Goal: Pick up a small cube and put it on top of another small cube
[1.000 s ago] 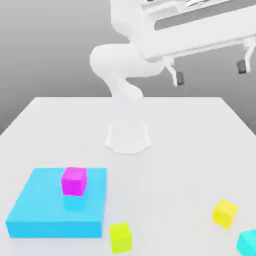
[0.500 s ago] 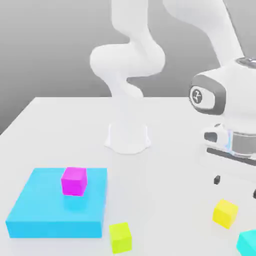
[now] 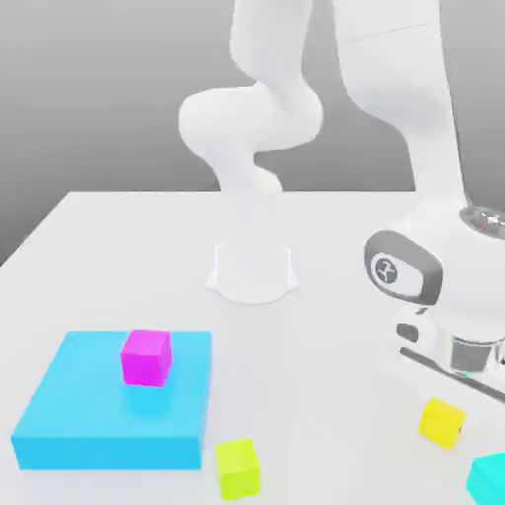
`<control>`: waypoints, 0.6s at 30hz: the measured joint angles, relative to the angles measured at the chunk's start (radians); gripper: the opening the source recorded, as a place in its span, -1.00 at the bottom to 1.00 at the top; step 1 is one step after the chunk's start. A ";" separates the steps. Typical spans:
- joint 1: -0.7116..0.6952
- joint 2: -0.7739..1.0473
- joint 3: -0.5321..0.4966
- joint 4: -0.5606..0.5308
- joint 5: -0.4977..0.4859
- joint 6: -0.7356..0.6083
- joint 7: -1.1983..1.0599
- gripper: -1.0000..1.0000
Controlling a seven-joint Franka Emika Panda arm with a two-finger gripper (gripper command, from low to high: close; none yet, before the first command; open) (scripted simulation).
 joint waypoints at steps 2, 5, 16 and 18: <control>-0.021 -0.070 0.029 -0.016 0.049 -0.052 -0.035 -1.00; -0.048 -0.114 -0.016 -0.024 0.091 -0.085 0.044 -1.00; -0.178 -0.204 -0.243 -0.033 0.196 -0.157 0.487 -1.00; -0.212 -0.219 -0.278 -0.035 0.214 -0.171 0.569 -1.00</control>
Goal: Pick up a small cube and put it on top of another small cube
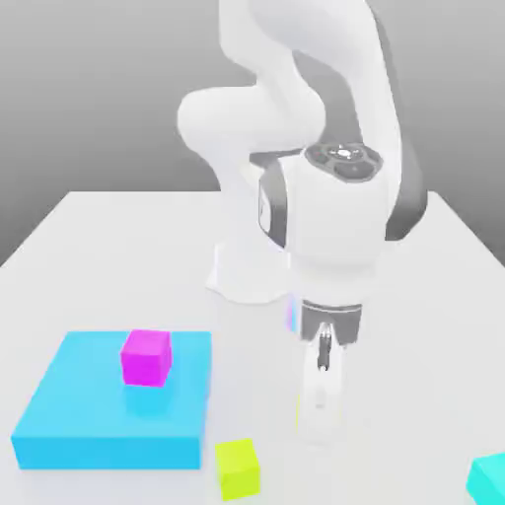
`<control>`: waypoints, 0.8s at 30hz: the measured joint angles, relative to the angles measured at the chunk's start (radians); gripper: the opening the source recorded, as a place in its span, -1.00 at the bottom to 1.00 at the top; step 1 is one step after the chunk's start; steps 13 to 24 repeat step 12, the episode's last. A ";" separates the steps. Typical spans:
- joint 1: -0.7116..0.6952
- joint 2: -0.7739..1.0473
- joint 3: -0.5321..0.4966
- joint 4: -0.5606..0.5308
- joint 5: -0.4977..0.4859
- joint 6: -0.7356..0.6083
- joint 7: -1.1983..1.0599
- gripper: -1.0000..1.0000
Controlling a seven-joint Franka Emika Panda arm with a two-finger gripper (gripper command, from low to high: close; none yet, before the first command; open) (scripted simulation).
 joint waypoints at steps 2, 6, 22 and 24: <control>0.000 0.000 0.000 0.000 -0.001 0.002 0.000 -1.00; 0.075 0.062 -0.129 0.005 0.090 0.055 0.032 -1.00; 0.046 0.154 -0.119 0.012 0.152 0.136 0.029 1.00; 0.046 0.154 -0.119 0.012 0.152 0.136 0.029 1.00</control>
